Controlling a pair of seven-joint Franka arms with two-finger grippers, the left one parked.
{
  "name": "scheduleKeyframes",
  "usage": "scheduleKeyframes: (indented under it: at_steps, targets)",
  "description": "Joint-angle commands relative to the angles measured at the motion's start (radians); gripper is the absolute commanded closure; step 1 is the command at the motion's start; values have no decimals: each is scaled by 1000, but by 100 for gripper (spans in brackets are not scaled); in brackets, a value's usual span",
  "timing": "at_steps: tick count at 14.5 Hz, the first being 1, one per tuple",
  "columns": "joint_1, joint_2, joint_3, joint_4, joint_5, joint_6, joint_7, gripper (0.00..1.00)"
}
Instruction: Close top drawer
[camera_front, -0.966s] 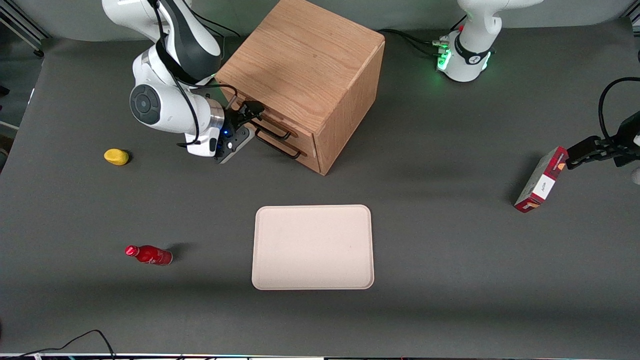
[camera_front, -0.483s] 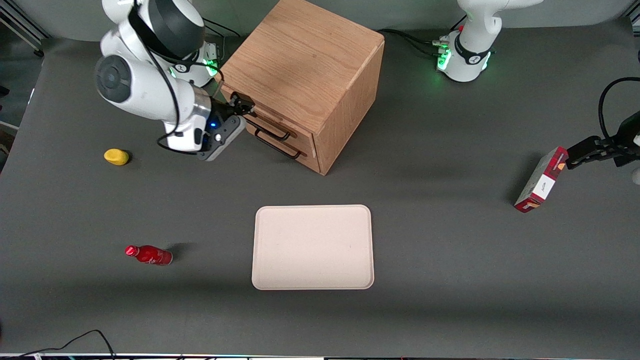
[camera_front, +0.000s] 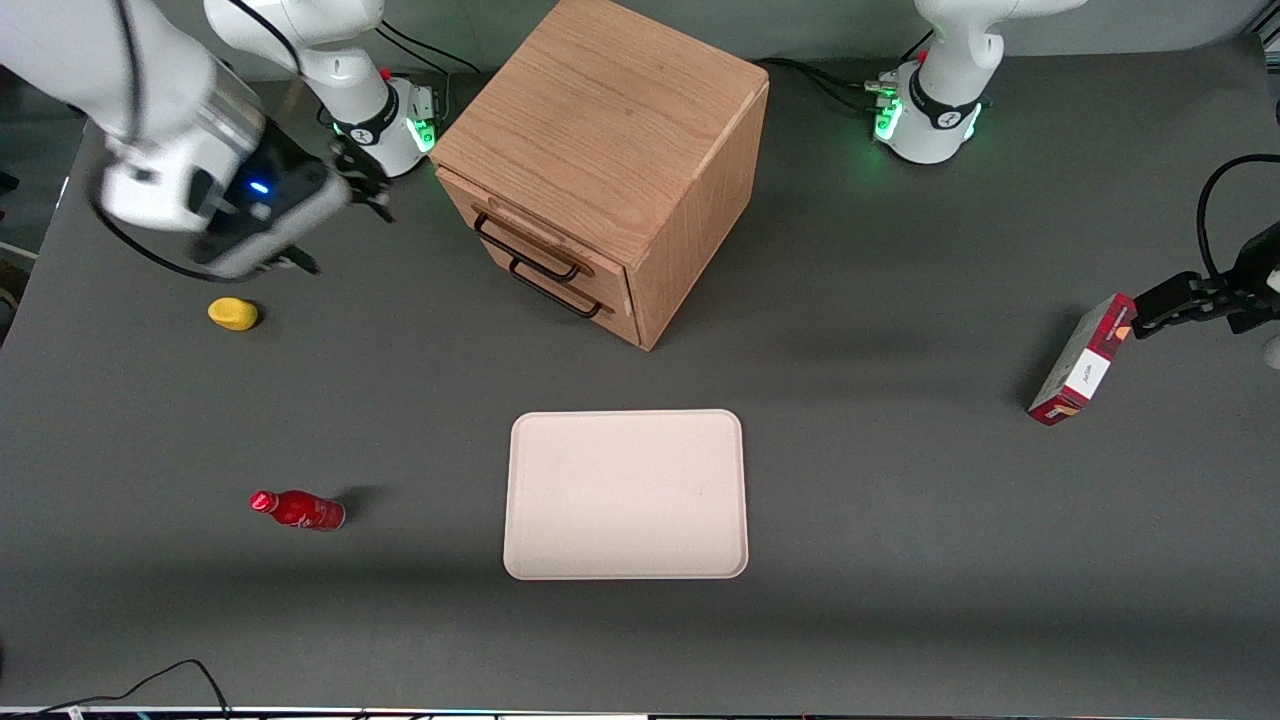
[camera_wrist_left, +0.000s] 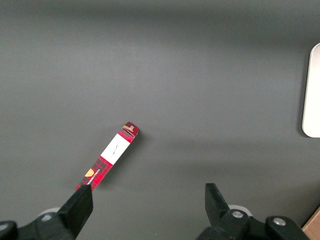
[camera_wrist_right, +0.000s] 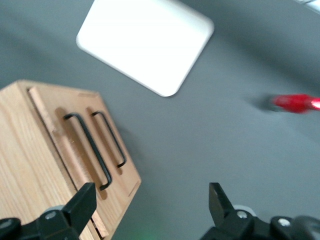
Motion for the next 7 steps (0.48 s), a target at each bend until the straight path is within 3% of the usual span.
scheduleKeyframes:
  at_steps: [1, 3, 7]
  targets:
    - [7, -26, -99, 75, -64, -64, 49, 0]
    - [9, -37, -182, 84, -108, -66, 45, 0]
    - [7, -101, -229, 72, -138, -178, 22, 0]
